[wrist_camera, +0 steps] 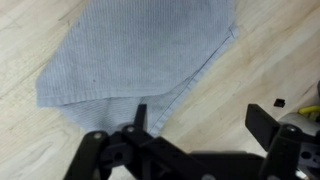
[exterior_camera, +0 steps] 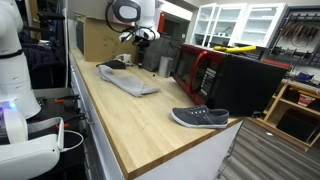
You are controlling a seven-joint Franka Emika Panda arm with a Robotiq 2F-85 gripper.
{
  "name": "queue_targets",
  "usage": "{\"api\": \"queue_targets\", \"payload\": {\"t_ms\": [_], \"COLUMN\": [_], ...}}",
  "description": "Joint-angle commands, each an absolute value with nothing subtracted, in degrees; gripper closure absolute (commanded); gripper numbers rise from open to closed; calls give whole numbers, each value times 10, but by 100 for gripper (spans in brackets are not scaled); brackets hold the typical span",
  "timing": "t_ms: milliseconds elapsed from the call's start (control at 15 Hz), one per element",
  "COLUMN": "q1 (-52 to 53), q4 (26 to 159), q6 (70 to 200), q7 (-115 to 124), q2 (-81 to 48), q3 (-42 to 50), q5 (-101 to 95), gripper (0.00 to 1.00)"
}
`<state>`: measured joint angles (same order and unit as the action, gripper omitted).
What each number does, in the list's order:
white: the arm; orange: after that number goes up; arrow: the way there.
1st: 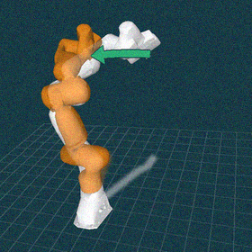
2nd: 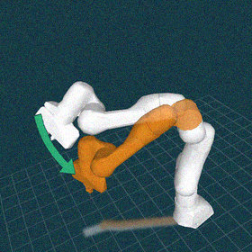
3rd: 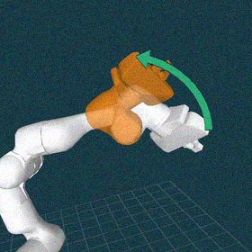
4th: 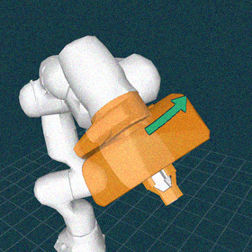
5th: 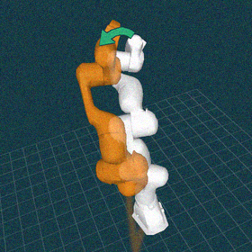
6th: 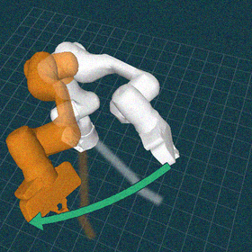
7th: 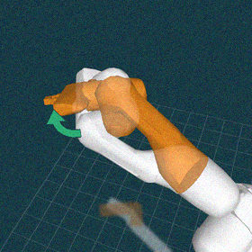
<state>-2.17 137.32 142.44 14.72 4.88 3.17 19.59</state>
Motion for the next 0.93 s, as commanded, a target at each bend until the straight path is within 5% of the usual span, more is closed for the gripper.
{"api": "queue_targets", "payload": {"t_ms": [0,733,800,867], "q1": [-19,-15,-16,-17], "q4": [1308,1260,1263,1264], "q6": [1401,1369,1367,1362], "q7": [148,203,203,201], "q2": [-25,-112,-113,-115], "q3": [26,28,29,30], "q5": [194,146,145,146], "gripper": [0,0,25,26]}}
